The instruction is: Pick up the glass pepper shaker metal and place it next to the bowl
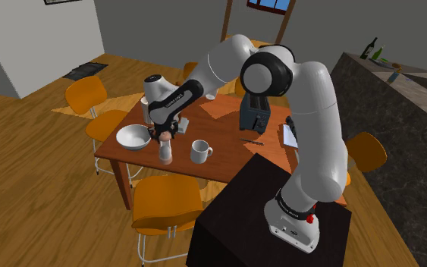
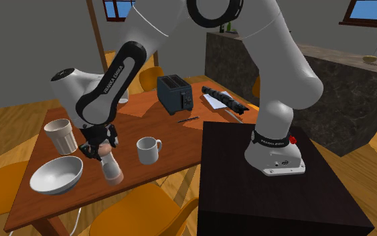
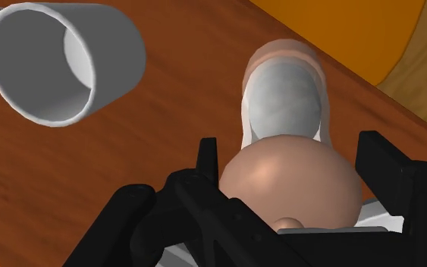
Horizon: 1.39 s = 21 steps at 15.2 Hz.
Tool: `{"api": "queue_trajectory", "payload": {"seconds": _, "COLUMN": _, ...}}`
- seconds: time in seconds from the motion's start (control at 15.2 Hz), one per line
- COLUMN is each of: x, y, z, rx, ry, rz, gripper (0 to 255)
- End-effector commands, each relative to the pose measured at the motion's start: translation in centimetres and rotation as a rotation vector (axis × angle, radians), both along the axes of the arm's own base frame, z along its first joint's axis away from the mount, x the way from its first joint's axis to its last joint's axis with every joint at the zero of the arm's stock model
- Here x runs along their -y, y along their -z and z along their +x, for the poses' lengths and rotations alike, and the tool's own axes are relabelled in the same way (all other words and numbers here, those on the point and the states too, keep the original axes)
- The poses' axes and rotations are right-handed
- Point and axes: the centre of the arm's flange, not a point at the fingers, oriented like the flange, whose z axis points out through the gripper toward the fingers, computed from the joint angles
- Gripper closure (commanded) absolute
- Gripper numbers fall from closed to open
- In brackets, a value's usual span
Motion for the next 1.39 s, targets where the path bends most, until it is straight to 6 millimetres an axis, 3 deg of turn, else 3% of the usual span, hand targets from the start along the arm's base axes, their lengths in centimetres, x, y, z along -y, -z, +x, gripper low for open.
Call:
{"api": "queue_trajectory", "payload": {"seconds": 0.0, "x": 0.0, "y": 0.8, "z": -0.1, "rx": 0.001, "ry": 0.0, "rz": 0.0, "gripper": 255}}
{"api": "queue_trajectory", "payload": {"seconds": 0.46, "x": 0.0, "y": 0.8, "z": -0.1, "rx": 0.001, "ry": 0.0, "rz": 0.0, "gripper": 255}}
{"api": "queue_trajectory", "payload": {"seconds": 0.53, "x": 0.0, "y": 0.8, "z": -0.1, "rx": 0.001, "ry": 0.0, "rz": 0.0, "gripper": 0}}
{"api": "queue_trajectory", "payload": {"seconds": 0.86, "x": 0.0, "y": 0.8, "z": -0.1, "rx": 0.001, "ry": 0.0, "rz": 0.0, "gripper": 0}}
{"api": "queue_trajectory", "payload": {"seconds": 1.12, "x": -0.7, "y": -4.1, "z": 0.3, "rx": 0.001, "ry": 0.0, "rz": 0.0, "gripper": 0}}
{"api": "queue_trajectory", "payload": {"seconds": 1.32, "x": -0.7, "y": -4.1, "z": 0.3, "rx": 0.001, "ry": 0.0, "rz": 0.0, "gripper": 0}}
